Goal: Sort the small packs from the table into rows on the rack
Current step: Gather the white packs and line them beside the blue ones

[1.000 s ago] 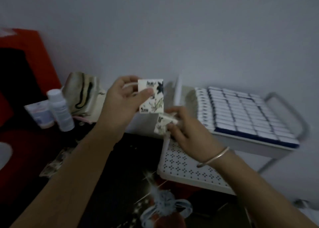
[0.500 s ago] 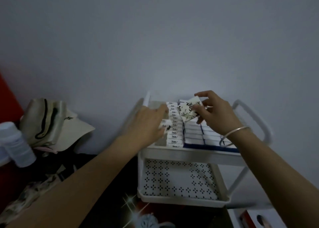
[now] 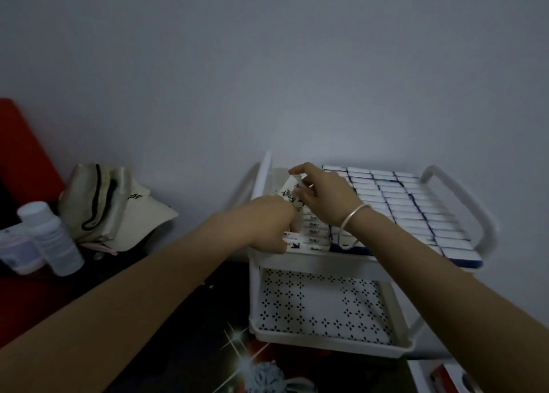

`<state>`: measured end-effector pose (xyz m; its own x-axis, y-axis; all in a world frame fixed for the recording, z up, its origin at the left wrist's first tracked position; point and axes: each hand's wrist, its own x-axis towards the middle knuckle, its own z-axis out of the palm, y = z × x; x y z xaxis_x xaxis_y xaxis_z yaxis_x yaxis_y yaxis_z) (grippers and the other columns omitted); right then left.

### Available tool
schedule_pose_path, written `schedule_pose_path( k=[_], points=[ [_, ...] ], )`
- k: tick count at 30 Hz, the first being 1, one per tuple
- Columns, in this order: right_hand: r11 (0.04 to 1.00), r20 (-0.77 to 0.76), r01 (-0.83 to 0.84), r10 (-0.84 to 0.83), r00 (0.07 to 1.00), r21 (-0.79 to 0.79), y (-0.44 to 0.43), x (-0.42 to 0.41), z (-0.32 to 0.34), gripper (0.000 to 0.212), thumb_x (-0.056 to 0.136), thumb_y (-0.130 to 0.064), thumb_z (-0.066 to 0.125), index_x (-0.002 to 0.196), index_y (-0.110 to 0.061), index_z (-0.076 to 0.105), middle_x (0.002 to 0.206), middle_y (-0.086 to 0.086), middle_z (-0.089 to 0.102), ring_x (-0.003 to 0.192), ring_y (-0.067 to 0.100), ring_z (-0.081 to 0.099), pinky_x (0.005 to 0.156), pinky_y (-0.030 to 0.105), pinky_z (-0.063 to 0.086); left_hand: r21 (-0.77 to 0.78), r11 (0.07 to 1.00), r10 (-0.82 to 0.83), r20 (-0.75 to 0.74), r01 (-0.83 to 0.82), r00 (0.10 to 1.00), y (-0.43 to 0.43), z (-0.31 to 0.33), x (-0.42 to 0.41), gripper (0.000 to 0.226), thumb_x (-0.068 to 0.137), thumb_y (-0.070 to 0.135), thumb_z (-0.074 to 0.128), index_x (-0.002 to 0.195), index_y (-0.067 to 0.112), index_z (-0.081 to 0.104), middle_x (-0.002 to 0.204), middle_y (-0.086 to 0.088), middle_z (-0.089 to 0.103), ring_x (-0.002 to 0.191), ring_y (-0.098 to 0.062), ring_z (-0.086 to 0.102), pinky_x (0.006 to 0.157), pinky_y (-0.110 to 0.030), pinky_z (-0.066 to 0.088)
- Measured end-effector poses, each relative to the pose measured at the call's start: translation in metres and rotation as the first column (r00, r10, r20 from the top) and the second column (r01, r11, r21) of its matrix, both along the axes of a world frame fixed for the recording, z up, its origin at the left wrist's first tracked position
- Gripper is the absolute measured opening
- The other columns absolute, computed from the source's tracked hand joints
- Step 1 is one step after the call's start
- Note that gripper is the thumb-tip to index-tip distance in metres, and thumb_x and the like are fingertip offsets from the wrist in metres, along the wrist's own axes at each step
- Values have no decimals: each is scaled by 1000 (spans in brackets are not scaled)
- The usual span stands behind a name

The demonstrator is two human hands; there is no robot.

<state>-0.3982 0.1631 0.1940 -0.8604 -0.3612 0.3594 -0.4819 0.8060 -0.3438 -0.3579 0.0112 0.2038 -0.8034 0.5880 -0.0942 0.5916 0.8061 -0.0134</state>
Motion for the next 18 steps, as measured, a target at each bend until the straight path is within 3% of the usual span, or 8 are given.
schedule_pose_path(
  k=[2, 7, 9, 12, 14, 16, 18],
  points=[
    [996, 44, -43, 40, 998, 72, -7, 1, -3, 39, 91, -23, 58, 128, -18, 48, 109, 6, 67, 98, 24, 62, 83, 32, 46, 55, 998, 13, -31, -12, 999, -3, -4, 3, 33, 80, 19, 62, 113, 23, 65, 107, 0, 67, 100, -20, 60, 88, -35, 49],
    [967, 181, -119, 78, 980, 225, -14, 5, -10, 16, 83, -21, 61, 98, -16, 61, 97, 5, 69, 92, 23, 63, 82, 33, 49, 30, 995, -81, -391, 100, 917, -14, -19, 13, 29, 87, 27, 55, 112, 31, 67, 108, 4, 60, 109, -19, 47, 96, -32, 34],
    [971, 237, -148, 102, 966, 189, -11, 5, -10, 7, 82, -21, 61, 88, -17, 62, 87, 1, 68, 83, 18, 63, 80, 33, 51, 218, 956, -83, -440, 195, 894, -21, -25, 21, 26, 87, 31, 53, 108, 27, 68, 105, 5, 60, 106, -18, 48, 94, -28, 28],
    [975, 282, -158, 109, 953, 156, -8, 8, -11, 24, 90, -35, 55, 77, -17, 64, 73, -3, 67, 68, 14, 63, 67, 31, 52, 587, 760, 68, -499, 279, 864, -31, -35, 31, 20, 87, 20, 53, 102, 18, 65, 100, 6, 63, 98, -13, 52, 90, -22, 33],
    [982, 280, -144, 105, 954, 122, -8, 11, -14, 30, 93, -38, 50, 80, -18, 67, 73, -2, 69, 68, 13, 64, 70, 34, 53, 789, 575, 246, -416, 214, 875, -36, -40, 37, 21, 86, 11, 52, 103, 16, 64, 101, 8, 62, 99, -8, 53, 88, -21, 39],
    [982, 260, -139, 102, 960, 126, -9, 13, -16, 28, 95, -35, 49, 88, -19, 70, 80, -2, 70, 74, 14, 63, 76, 36, 52, 893, 431, 378, -311, 131, 872, -43, -47, 40, 25, 84, 3, 50, 103, 15, 63, 102, 8, 62, 99, -8, 57, 88, -21, 45],
    [983, 243, -130, 97, 965, 126, -10, 14, -19, 25, 96, -33, 49, 93, -21, 70, 86, -1, 70, 80, 15, 62, 80, 37, 51, 935, 343, 448, -243, 85, 861, -52, -60, 41, 29, 82, -2, 49, 103, 13, 63, 103, 4, 64, 96, -9, 60, 86, -24, 49]
  ],
)
